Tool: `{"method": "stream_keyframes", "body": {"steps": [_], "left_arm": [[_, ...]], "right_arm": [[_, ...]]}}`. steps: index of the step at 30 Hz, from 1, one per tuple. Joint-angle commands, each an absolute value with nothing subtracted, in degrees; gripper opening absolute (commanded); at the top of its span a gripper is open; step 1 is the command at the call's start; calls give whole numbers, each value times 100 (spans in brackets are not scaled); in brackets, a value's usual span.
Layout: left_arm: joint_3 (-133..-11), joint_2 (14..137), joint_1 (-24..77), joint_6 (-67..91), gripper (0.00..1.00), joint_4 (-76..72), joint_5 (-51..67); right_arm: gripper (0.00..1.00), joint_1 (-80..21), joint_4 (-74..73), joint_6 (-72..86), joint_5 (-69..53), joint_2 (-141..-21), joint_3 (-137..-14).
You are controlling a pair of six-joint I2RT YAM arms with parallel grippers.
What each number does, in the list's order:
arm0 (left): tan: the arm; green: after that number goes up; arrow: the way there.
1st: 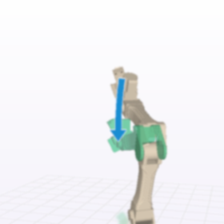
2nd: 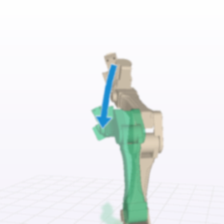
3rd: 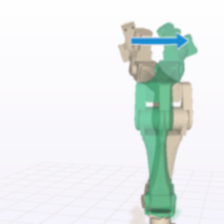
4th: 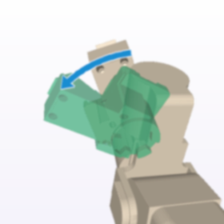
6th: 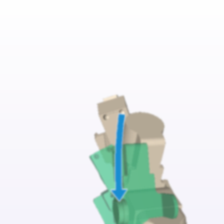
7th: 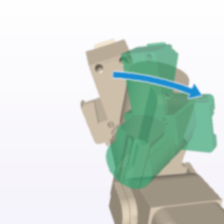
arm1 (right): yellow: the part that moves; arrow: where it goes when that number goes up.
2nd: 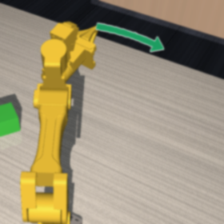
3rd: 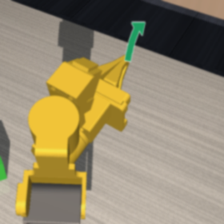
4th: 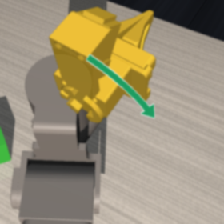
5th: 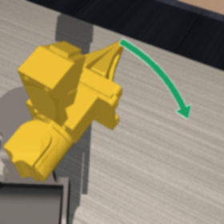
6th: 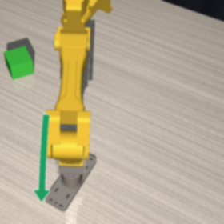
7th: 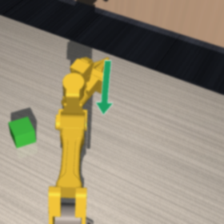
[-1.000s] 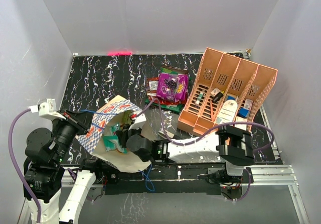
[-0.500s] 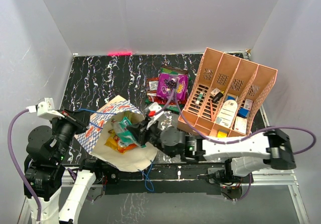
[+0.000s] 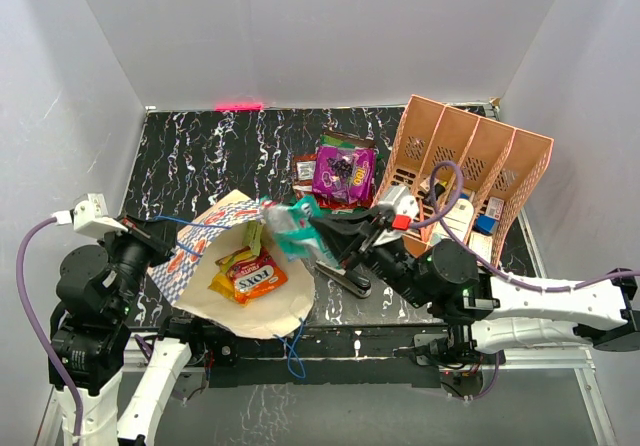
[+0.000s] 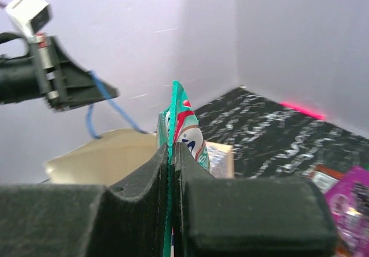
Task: Take the snacks out of the paper bag
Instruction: Take out the snack from the paper bag.
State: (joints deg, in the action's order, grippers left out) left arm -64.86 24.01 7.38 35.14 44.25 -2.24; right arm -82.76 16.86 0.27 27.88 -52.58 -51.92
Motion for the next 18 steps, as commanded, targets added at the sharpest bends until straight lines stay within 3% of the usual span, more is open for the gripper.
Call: {"method": "stream_keyframes", "body": {"steps": [1, 4, 8, 12, 18], "left_arm": [[-6459, 2531, 765, 3543, 0, 4421, -343], [-6461, 2555, 765, 3547, 0, 4412, -346], [-6452, 2596, 765, 3545, 0, 4382, -352], [-6451, 2627, 765, 3558, 0, 4325, -318], [-6520, 2641, 760, 3560, 0, 4390, -303]], "right_arm": [[7, -8234, 2028, -774, 4398, -5039, -5377], [7, -8055, 2375, -1269, 5193, -5203, -5527], [7, -7260, 2312, -1244, 5193, -5527, -5798], [7, -5674, 1002, 249, 4077, -6206, -6329], [7, -4210, 1353, 1782, 2651, -7431, -6568]]}}
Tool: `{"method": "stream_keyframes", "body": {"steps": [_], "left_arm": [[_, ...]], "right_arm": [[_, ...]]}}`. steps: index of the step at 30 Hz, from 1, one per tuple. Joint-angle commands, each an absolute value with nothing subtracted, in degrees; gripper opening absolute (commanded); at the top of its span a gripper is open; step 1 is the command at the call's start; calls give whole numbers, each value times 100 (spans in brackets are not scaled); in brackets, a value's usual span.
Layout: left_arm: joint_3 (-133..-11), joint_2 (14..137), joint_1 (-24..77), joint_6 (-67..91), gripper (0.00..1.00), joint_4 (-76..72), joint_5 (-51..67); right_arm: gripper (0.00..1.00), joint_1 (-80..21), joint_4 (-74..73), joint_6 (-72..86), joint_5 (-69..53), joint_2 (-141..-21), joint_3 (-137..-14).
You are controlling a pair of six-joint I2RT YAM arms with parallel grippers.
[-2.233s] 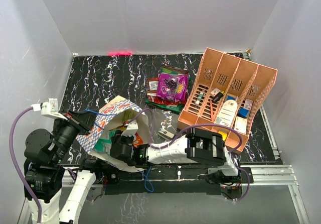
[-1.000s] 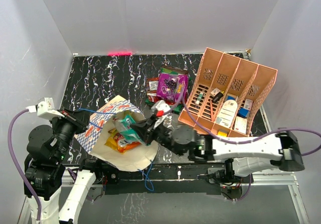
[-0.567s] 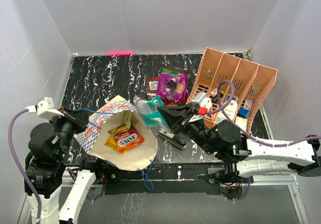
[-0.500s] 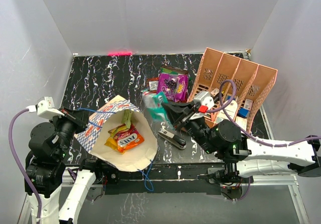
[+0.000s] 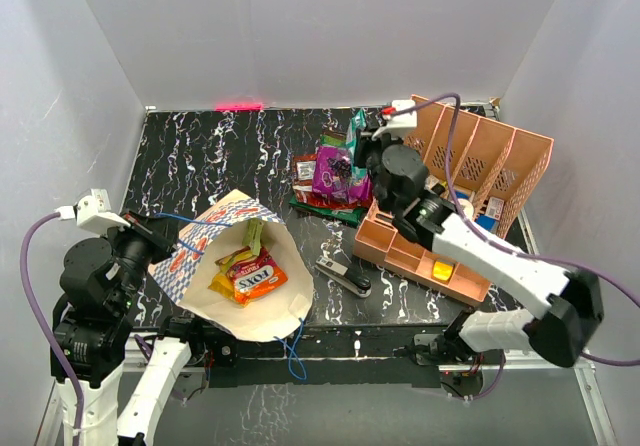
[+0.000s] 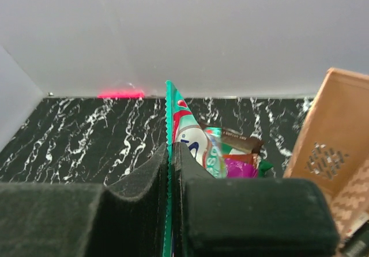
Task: Take the snacks out of the paper bag
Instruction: Place the snack at the center of the board.
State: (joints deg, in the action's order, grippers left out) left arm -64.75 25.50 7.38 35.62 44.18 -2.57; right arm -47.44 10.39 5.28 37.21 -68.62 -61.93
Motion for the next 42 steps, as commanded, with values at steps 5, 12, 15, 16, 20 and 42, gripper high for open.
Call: {"method": "stream_keyframes", "body": {"steps": [5, 12, 15, 16, 20, 42], "left_arm": [[-6542, 2569, 765, 3623, 0, 4440, -302], [-6754, 2593, 765, 3578, 0, 4543, -285], [-6802, 2547, 765, 3559, 0, 4648, -316], [-6791, 2522, 764, 3560, 0, 4661, -316], [-6804, 2479, 765, 3546, 0, 4692, -312], [-6786, 2474, 765, 3505, 0, 4708, -272]], "right_arm": [[7, -3769, 2203, 2751, 2504, -8389, -6998], [7, -3650, 3070, 3512, 3503, -9425, -7527], [7, -3584, 3232, 3805, 4419, -9638, -7241], [7, -3544, 3302, 3835, 4592, -9715, -7106], [7, -3437, 3234, 4002, 4994, -9927, -6620], [12, -3349, 1878, 5185, 4982, -10245, -5570]]}}
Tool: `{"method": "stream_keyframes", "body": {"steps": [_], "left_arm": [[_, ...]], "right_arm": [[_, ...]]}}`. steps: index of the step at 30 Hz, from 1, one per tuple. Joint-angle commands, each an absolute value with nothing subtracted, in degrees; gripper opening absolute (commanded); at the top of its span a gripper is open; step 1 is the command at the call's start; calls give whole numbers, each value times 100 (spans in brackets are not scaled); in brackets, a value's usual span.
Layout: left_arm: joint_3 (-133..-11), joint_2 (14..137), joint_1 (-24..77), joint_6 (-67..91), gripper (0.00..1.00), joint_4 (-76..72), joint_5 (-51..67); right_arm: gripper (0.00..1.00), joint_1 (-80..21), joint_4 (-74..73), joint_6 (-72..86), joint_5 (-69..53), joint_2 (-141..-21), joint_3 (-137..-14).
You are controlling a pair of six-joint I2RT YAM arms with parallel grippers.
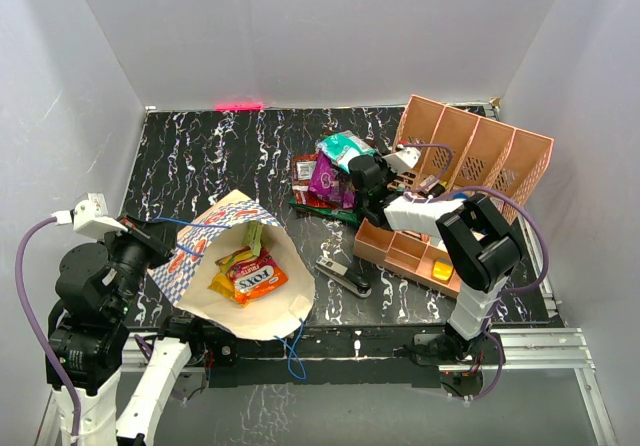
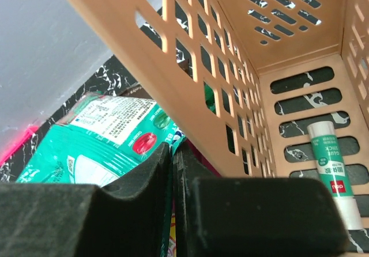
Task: Take the snacks out of the paper bag
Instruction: Place the snack at the center of the board.
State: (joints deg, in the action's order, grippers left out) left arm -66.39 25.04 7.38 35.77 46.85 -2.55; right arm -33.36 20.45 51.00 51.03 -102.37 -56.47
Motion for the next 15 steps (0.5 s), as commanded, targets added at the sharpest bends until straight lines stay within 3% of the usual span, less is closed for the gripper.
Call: {"method": "stream_keyframes", "body": {"steps": [1, 15], "left_arm": [[-6773, 2464, 765, 3518, 0, 4713, -272], [-6840, 2410, 765, 3576, 0, 4790, -264]], "right_arm": [[12, -3349, 1876, 5137, 4881, -10274, -5568], [20, -3349, 2114, 4447, 4349, -10336, -5291]]}}
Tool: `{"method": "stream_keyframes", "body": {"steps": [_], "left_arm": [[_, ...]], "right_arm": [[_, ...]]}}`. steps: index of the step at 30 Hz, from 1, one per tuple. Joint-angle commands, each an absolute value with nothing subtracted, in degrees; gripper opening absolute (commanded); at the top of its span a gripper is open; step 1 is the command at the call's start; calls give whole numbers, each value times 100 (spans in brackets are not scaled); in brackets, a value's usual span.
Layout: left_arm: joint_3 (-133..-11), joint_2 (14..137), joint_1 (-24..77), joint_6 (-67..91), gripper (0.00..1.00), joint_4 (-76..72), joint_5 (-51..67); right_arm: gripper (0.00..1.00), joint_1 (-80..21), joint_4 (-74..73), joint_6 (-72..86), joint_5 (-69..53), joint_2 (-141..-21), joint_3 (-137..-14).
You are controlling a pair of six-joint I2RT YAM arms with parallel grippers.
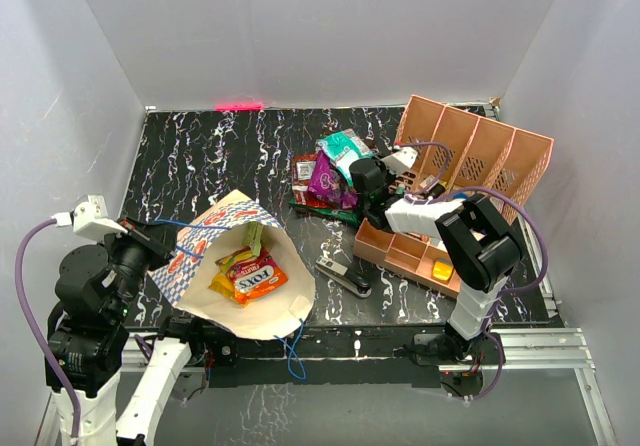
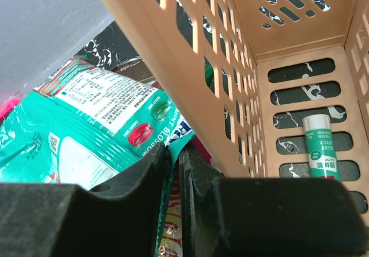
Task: Take the snacks out of the paper bag
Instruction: Place the snack at the center of the board.
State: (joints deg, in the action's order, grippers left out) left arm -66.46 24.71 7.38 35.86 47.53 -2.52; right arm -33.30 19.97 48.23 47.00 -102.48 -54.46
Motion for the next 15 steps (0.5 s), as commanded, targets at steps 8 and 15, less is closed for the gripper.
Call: {"method": "stream_keyframes", "body": {"steps": [8, 15], "left_arm": [[-6803, 2400, 763, 3655, 0, 4764, -202], [-6847, 2407, 765, 3628, 0, 4791, -237]], "right_arm": [[20, -3360, 2250, 4354, 3820, -10491, -5164], [16, -3520, 2518, 3947, 3663, -10118, -5142]]}}
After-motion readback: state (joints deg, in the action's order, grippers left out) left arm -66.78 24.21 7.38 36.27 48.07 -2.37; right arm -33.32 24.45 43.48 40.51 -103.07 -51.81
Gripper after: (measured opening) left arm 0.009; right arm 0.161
